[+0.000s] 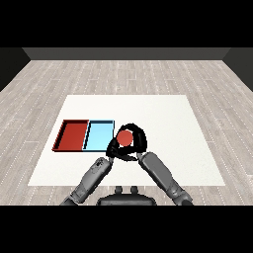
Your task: Pick the red can and put it in the red box
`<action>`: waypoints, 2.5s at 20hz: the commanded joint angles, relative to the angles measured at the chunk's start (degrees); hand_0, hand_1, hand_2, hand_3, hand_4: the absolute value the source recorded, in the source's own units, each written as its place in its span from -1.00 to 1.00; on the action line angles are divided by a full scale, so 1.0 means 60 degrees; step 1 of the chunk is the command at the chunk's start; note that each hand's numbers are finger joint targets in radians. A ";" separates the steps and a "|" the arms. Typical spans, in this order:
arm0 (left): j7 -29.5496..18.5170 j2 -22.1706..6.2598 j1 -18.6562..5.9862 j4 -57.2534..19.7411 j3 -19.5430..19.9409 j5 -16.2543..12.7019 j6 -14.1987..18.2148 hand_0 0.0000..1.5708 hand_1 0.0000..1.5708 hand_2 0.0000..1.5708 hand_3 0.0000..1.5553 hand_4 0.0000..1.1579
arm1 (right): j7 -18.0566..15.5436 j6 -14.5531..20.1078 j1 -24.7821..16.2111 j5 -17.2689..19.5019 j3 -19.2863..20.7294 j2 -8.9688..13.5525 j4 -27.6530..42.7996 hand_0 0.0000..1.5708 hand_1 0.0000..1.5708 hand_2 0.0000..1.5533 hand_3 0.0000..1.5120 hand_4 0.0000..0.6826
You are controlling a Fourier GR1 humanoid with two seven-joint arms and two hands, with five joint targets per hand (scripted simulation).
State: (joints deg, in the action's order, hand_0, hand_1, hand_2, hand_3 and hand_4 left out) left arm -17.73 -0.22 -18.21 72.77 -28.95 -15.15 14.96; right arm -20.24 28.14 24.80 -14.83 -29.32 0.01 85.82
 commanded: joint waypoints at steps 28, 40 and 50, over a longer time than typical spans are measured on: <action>-0.1741 0.0034 -0.0606 -0.0379 -0.0275 -0.1299 0.2930 1.00 1.00 1.00 0.95 0.98 | 0.1194 0.0364 0.0023 0.0720 -0.0365 -0.0002 -0.0094 -1.00 -1.00 -1.00 -1.00 -1.00; -0.1260 0.0033 -0.0634 -0.0190 -0.0030 -0.0619 0.3241 1.00 1.00 1.00 0.91 0.95 | 0.1171 0.0907 0.0099 0.0375 -0.0476 0.0000 -0.0122 -1.00 -1.00 -1.00 -1.00 -1.00; -0.0403 -0.0084 -0.0541 0.0578 -0.0057 -0.0089 0.3972 1.00 1.00 0.99 0.88 0.96 | 0.1462 -0.1023 -0.1350 0.0528 0.0932 0.0293 0.1432 -1.00 -1.00 -1.00 -1.00 -1.00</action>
State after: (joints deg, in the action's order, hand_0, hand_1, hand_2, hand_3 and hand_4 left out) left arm -24.63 -0.76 -21.76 71.71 -29.45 -18.78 36.87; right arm -10.24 25.03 20.27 -10.94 -25.82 0.73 91.40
